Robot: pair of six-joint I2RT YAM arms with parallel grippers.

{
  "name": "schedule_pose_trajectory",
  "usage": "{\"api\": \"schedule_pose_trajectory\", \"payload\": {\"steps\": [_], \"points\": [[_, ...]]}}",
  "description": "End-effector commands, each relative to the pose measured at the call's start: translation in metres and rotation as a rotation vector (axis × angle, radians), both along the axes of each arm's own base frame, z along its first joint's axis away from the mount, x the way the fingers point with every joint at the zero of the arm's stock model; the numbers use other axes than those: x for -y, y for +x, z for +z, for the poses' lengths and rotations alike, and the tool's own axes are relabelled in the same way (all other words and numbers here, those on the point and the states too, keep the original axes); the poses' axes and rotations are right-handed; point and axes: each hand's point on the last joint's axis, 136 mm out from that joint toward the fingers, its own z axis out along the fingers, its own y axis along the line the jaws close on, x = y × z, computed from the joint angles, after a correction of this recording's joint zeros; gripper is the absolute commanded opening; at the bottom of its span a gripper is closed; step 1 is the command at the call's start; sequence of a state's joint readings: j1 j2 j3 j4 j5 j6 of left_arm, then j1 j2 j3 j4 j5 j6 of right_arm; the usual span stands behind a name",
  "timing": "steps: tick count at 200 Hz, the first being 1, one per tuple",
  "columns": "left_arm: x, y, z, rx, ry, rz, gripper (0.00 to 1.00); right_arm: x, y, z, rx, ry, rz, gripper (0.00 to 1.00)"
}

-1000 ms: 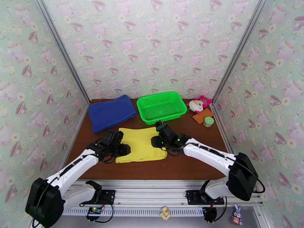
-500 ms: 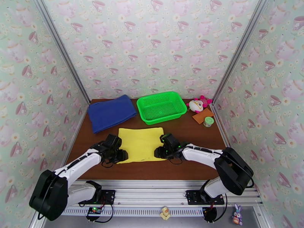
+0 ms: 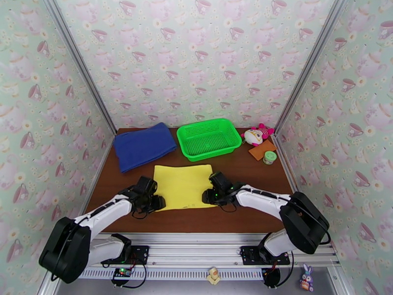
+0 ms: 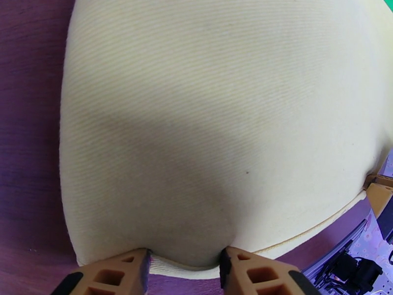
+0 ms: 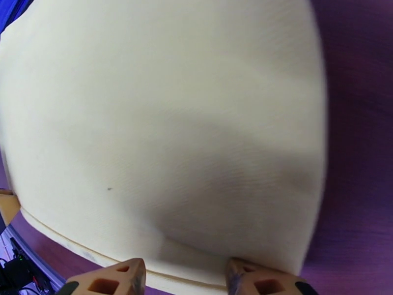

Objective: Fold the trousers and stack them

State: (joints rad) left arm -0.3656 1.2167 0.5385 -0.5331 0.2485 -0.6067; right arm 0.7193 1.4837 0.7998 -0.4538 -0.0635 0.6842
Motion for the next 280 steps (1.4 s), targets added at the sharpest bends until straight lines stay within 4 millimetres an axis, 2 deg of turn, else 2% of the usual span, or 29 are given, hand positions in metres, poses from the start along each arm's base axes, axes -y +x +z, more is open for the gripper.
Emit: {"api": "schedule_pose_trajectory", "payload": {"steps": [1, 18, 32, 58, 72, 87, 109, 138, 163, 186, 213, 237, 261, 280], "points": [[-0.024, -0.002, -0.003, -0.006, 0.100, 0.056, 0.43, 0.052, 0.004, 0.012, 0.031, -0.239, -0.057, 0.50], [-0.025, 0.015, 0.022, 0.073, 0.116, 0.044, 0.44, 0.047, 0.026, 0.038, 0.109, -0.225, -0.052, 0.51], [-0.019, 0.037, 0.052, 0.177, 0.108, 0.011, 0.48, 0.033, 0.048, 0.060, 0.178, -0.195, -0.026, 0.51], [-0.011, 0.081, 0.106, 0.385, 0.117, -0.050, 0.53, -0.017, 0.090, 0.094, 0.308, -0.026, 0.070, 0.54], [-0.007, 0.103, 0.123, 0.472, 0.115, -0.077, 0.55, -0.040, 0.108, 0.104, 0.353, 0.086, 0.106, 0.54], [-0.001, 0.124, 0.130, 0.535, 0.077, -0.092, 0.56, -0.057, 0.122, 0.106, 0.365, 0.182, 0.129, 0.55], [0.004, 0.149, 0.125, 0.555, -0.041, -0.079, 0.55, -0.077, 0.133, 0.098, 0.354, 0.262, 0.165, 0.54], [0.002, 0.177, 0.115, 0.594, -0.101, -0.055, 0.53, -0.085, 0.144, 0.078, 0.340, 0.277, 0.157, 0.54], [0.000, 0.203, 0.104, 0.623, -0.126, -0.036, 0.52, -0.073, 0.158, 0.060, 0.345, 0.240, 0.115, 0.54], [-0.007, 0.218, 0.063, 0.507, -0.107, 0.032, 0.48, -0.052, 0.167, 0.035, 0.307, 0.200, 0.066, 0.54], [-0.009, 0.217, 0.011, 0.379, -0.100, 0.093, 0.44, -0.027, 0.168, 0.008, 0.278, 0.164, 0.018, 0.54], [-0.018, 0.210, -0.016, 0.327, -0.052, 0.131, 0.43, -0.022, 0.167, -0.006, 0.271, 0.165, 0.013, 0.54], [-0.026, 0.203, -0.023, 0.314, -0.006, 0.139, 0.43, -0.023, 0.165, -0.020, 0.256, 0.170, 0.014, 0.53], [-0.023, 0.203, -0.010, 0.361, -0.026, 0.103, 0.45, -0.022, 0.163, -0.027, 0.260, 0.174, 0.012, 0.52]]}}
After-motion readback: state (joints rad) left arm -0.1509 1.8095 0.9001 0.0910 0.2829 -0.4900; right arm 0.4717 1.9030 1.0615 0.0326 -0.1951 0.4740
